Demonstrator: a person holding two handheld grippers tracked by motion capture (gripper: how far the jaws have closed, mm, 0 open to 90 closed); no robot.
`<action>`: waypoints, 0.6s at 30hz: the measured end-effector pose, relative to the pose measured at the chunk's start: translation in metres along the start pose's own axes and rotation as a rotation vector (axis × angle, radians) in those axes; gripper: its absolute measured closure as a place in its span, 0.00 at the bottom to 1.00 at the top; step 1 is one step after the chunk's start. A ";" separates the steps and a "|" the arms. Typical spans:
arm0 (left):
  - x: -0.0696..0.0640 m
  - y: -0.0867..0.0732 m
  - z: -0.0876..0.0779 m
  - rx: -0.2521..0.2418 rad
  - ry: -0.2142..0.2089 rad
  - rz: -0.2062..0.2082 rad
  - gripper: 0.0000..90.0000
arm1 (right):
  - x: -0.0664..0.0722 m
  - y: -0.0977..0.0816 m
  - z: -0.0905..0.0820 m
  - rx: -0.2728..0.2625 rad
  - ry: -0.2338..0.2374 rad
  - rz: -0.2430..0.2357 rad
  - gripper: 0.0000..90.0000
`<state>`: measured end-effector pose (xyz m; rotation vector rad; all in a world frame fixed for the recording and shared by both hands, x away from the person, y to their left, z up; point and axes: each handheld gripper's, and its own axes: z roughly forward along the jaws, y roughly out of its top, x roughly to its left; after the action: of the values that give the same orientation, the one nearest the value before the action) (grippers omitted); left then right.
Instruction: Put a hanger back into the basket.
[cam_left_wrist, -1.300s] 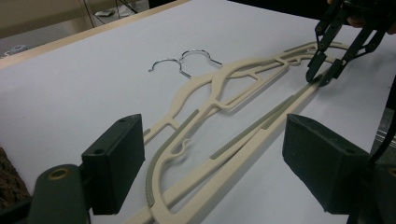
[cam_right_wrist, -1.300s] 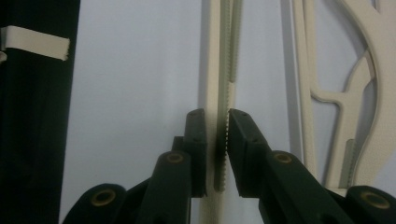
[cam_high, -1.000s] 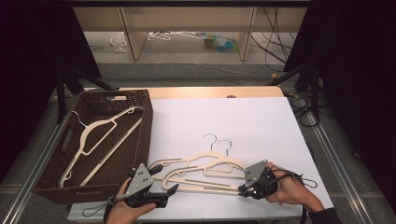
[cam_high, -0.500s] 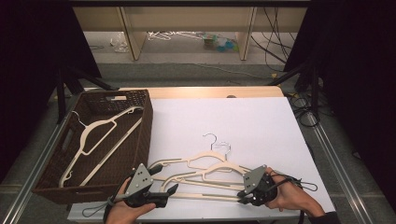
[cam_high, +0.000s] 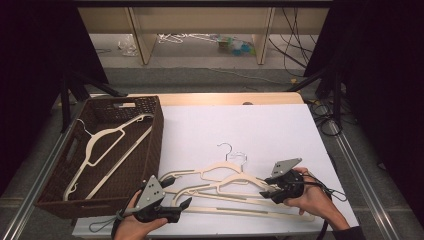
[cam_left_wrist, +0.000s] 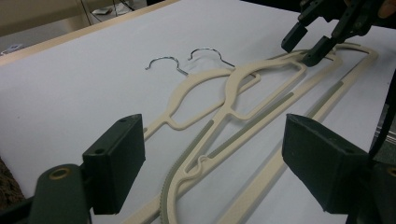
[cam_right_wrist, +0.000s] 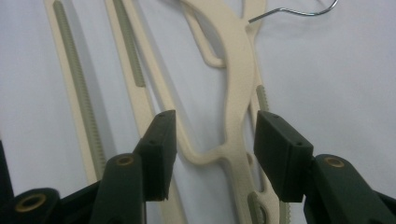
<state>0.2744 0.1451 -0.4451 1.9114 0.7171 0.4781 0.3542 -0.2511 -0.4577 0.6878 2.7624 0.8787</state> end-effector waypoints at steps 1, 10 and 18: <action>0.000 0.000 0.000 0.000 0.000 0.000 0.24 | 0.000 0.000 0.000 0.000 0.000 0.000 0.56; 0.000 -0.001 0.002 -0.002 -0.011 -0.008 0.24 | -0.005 0.004 0.013 0.035 -0.001 0.119 0.65; -0.001 -0.001 0.002 0.006 -0.008 -0.004 0.24 | -0.004 0.007 0.019 0.065 0.020 0.161 0.71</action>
<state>0.2743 0.1434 -0.4467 1.9164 0.7175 0.4656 0.3662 -0.2381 -0.4690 0.9290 2.7951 0.8329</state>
